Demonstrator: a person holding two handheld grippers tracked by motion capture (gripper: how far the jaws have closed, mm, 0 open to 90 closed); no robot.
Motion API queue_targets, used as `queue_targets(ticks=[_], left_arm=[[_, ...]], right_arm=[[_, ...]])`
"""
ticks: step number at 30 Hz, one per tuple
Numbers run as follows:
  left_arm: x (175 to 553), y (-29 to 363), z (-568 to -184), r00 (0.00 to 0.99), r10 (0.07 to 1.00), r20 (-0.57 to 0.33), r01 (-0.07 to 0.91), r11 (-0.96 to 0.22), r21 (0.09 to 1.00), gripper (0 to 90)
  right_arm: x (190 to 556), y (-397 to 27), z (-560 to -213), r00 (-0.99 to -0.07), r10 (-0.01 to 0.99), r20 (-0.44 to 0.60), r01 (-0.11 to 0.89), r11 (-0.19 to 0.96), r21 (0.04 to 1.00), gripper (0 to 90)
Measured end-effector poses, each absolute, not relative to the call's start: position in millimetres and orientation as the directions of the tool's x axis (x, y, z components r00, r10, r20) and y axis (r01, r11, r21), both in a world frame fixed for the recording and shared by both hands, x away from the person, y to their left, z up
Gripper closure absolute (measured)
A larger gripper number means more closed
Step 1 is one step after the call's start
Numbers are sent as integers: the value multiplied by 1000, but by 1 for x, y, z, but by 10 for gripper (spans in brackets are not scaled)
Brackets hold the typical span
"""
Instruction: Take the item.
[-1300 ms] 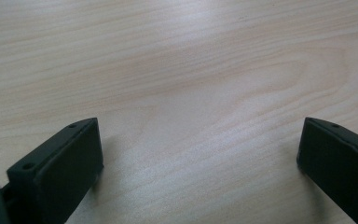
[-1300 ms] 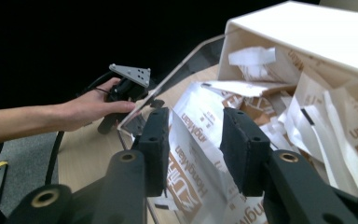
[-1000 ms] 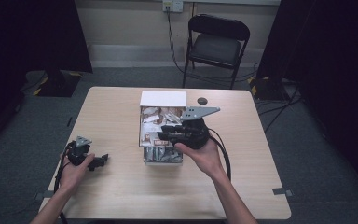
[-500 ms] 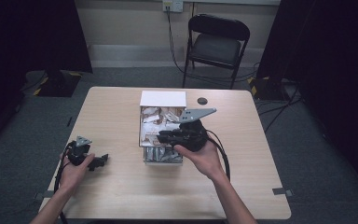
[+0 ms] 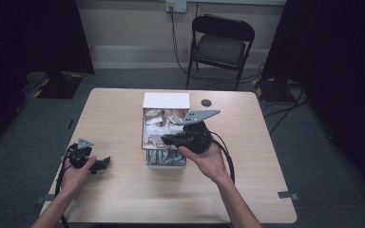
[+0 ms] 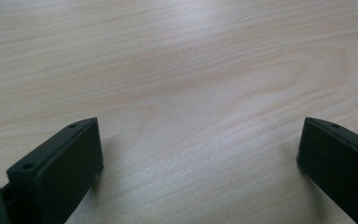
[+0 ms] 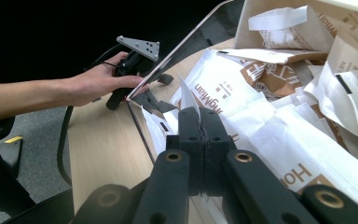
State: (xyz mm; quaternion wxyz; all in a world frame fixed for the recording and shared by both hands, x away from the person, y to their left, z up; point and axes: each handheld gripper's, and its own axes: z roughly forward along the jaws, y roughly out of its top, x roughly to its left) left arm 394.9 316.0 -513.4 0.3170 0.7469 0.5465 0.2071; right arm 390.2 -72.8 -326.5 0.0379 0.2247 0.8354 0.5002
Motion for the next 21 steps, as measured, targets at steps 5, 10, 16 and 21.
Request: queue_targets(ticks=[5,10,16,21], left_arm=[[395,316,-513,317,948,-37,685,-202,700,0],[395,316,-513,317,948,-37,685,-202,700,0],[395,316,-513,317,948,-37,685,-201,700,0],[395,316,-513,317,948,-37,685,-201,700,0]], right_arm=[[390,-75,-326,-893,418,167,339,379,861,900],[390,-76,-324,-893,418,169,335,364,869,899],[389,-78,-323,-891,421,170,332,348,876,900],[390,-80,-322,-889,426,168,329,337,882,900]])
